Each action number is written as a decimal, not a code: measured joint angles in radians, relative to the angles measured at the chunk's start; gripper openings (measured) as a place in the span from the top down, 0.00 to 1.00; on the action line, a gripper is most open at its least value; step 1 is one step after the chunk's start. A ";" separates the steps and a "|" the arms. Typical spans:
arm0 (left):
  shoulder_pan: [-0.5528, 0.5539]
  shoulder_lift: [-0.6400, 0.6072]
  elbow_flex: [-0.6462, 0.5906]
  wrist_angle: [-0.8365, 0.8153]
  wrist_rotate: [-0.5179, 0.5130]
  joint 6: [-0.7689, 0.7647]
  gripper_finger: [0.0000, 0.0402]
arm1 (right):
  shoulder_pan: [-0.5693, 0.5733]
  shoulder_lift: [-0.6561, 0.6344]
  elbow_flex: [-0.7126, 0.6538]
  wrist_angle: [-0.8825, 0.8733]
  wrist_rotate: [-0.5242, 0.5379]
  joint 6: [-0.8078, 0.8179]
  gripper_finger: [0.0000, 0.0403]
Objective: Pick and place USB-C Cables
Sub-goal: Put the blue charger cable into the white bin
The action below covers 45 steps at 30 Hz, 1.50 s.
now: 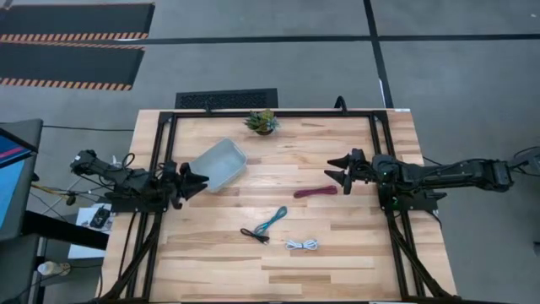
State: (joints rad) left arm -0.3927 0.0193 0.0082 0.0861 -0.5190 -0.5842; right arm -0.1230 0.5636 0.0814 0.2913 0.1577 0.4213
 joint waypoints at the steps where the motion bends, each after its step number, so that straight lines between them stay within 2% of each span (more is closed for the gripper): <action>1: 0.000 0.000 0.000 0.001 -0.016 0.000 0.58 | 0.000 0.000 0.000 0.004 0.000 0.002 0.34; 6: 0.001 0.000 0.000 0.011 -0.194 -0.025 0.58 | 0.000 0.000 0.039 0.010 -0.010 0.056 0.34; 10: 0.001 0.009 0.020 0.014 -0.228 -0.079 0.58 | 0.005 0.001 0.147 -0.066 -0.028 0.004 0.34; 15: 0.001 0.046 0.085 0.036 -0.247 -0.039 0.58 | 0.006 0.045 0.360 -0.324 -0.023 -0.085 0.34; 20: 0.001 0.138 0.144 0.035 -0.339 0.024 0.58 | 0.003 0.163 0.561 -0.650 0.028 -0.121 0.34; 24: 0.001 0.221 0.190 0.030 -0.378 0.028 0.58 | 0.003 0.272 0.691 -0.806 0.028 -0.133 0.34; 31: 0.001 0.393 0.256 0.045 -0.275 0.003 0.58 | 0.036 0.446 0.845 -1.014 0.024 -0.175 0.34; 37: 0.001 0.585 0.331 0.050 -0.210 0.012 0.57 | 0.121 0.556 0.871 -1.088 0.024 -0.165 0.34; 45: 0.001 0.799 0.446 0.055 -0.127 0.095 0.41 | 0.265 0.727 0.871 -1.097 0.024 -0.109 0.34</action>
State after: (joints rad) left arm -0.3920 0.8178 0.4542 0.1408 -0.6457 -0.4888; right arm 0.1418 1.2910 0.9524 -0.8062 0.1822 0.3122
